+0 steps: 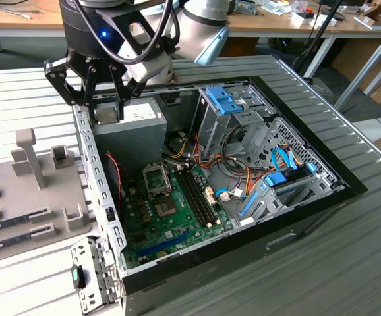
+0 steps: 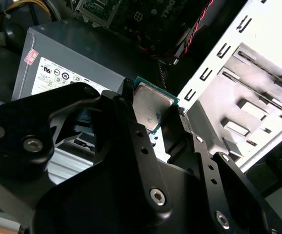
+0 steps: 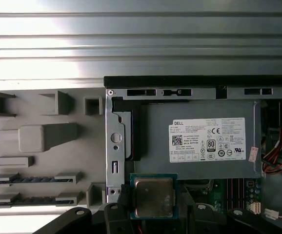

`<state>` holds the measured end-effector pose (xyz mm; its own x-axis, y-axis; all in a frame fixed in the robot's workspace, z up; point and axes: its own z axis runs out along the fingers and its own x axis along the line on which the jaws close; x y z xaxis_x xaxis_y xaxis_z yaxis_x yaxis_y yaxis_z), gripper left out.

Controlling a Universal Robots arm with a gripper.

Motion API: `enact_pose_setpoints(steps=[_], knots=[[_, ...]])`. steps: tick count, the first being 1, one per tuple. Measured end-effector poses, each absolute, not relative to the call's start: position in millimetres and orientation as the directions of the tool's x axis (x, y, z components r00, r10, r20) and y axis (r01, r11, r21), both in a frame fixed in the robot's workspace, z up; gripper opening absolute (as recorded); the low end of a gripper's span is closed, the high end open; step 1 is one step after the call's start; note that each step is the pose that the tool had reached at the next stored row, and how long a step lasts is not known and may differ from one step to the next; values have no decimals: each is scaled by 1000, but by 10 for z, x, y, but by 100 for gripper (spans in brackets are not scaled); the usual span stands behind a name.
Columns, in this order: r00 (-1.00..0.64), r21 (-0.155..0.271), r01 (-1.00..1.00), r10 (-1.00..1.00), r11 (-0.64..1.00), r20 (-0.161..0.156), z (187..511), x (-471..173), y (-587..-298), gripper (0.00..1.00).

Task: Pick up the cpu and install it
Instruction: 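Pick up the cpu and move it towards the insertion slot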

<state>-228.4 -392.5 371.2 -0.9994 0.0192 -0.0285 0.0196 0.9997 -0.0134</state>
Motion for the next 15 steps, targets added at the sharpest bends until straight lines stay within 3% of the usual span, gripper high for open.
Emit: enact_pose_setpoints(steps=[15], knots=[[-999, -17, 20, 19, 1000, -29, 3704, -2243, -3932, 47]])
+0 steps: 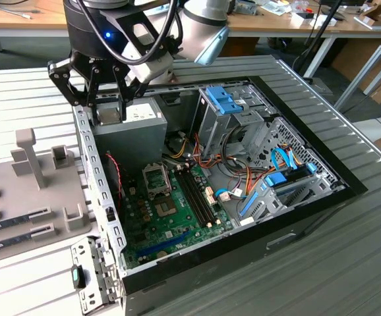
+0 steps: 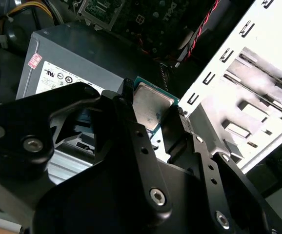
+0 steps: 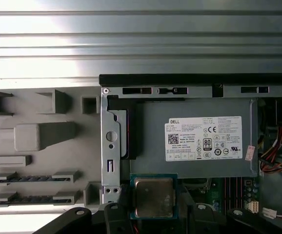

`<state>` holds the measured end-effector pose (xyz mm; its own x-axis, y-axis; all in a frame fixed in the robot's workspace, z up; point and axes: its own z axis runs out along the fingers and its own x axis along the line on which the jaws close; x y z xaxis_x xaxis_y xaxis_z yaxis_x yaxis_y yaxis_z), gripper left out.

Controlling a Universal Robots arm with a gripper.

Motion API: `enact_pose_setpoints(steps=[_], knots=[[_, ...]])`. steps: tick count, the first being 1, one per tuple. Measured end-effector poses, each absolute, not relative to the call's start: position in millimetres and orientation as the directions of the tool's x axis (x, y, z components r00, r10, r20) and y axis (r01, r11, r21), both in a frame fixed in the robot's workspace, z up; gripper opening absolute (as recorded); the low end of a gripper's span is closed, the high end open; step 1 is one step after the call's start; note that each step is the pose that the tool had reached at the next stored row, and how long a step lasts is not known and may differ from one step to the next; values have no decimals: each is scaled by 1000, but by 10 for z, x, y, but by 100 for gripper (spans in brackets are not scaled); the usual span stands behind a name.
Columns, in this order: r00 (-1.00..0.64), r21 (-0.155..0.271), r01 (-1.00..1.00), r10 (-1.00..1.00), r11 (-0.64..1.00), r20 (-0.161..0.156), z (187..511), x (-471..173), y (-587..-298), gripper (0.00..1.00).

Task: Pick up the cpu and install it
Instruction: 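Pick up the cpu and move it towards the insertion slot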

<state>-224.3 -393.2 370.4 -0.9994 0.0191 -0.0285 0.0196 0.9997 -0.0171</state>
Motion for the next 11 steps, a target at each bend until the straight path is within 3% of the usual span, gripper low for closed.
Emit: enact_pose_setpoints(steps=[11], knots=[[-999, -20, 20, 19, 1000, -29, 3698, -2206, -3936, 47]])
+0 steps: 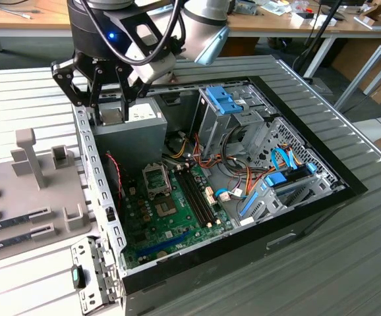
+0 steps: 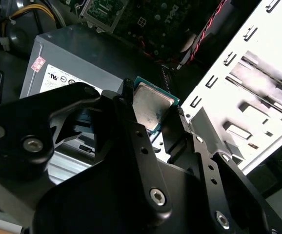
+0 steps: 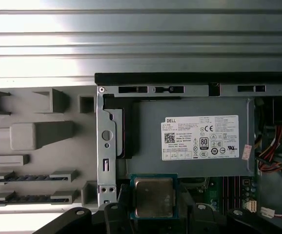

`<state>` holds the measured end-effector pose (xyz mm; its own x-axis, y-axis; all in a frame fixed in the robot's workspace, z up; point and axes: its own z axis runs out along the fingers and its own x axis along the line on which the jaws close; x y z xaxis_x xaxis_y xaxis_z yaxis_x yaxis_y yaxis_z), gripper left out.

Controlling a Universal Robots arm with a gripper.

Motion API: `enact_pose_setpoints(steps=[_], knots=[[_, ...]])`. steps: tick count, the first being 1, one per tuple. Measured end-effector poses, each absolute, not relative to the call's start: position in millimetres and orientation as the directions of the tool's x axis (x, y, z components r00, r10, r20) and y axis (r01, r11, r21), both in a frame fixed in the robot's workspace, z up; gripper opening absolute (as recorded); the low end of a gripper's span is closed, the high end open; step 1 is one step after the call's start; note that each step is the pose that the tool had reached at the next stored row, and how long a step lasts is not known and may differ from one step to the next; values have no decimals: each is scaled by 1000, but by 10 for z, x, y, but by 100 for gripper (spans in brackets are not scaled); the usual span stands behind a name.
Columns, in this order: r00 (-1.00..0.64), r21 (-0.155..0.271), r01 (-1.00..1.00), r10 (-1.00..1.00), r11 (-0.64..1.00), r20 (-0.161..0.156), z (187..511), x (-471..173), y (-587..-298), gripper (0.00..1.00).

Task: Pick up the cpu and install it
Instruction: 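Pick up the cpu and move it towards the insertion slot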

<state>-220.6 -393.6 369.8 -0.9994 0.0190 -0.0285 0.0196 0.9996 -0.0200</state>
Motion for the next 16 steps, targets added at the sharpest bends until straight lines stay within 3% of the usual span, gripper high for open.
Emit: enact_pose_setpoints(steps=[16], knots=[[-999, -27, 20, 19, 999, -29, 3643, -1973, -3995, 47]])
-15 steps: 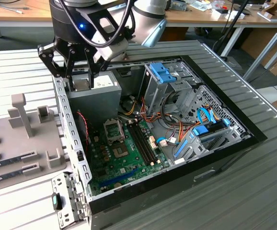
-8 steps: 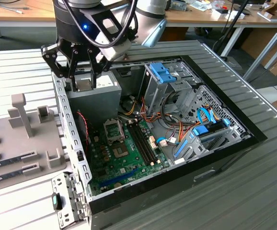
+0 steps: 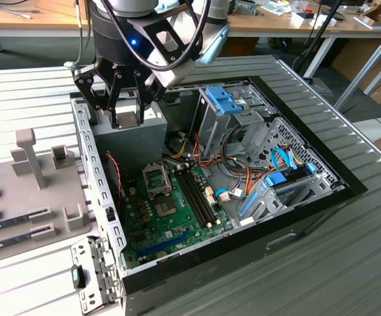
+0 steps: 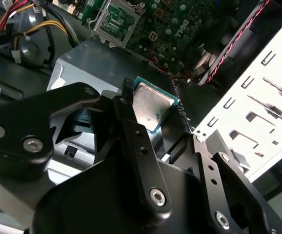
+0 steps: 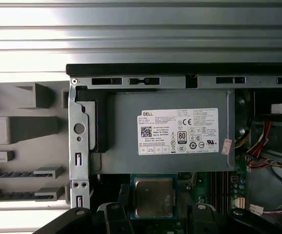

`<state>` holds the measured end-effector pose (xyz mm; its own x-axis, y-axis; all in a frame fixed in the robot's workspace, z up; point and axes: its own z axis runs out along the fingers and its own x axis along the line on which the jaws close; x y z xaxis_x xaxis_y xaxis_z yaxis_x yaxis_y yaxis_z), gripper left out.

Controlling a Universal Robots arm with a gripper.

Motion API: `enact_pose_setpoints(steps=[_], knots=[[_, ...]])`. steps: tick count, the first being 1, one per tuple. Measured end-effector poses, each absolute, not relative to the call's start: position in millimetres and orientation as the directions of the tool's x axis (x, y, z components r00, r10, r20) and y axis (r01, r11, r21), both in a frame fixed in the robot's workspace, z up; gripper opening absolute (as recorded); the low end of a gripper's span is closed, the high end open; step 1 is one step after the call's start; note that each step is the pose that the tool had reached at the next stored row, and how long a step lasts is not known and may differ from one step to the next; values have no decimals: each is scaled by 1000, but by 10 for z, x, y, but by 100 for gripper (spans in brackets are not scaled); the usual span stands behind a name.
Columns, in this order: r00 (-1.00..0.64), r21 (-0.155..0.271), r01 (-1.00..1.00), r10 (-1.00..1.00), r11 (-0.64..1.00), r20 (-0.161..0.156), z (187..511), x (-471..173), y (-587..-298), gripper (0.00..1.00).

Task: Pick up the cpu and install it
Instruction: 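Pick up the cpu and move it towards the insertion slot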

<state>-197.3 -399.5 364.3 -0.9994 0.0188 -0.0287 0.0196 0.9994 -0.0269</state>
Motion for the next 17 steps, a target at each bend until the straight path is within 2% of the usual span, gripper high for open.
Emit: enact_pose_setpoints(steps=[17], knots=[[-999, -36, 20, 19, 999, -29, 3612, -1885, -4041, 47]])
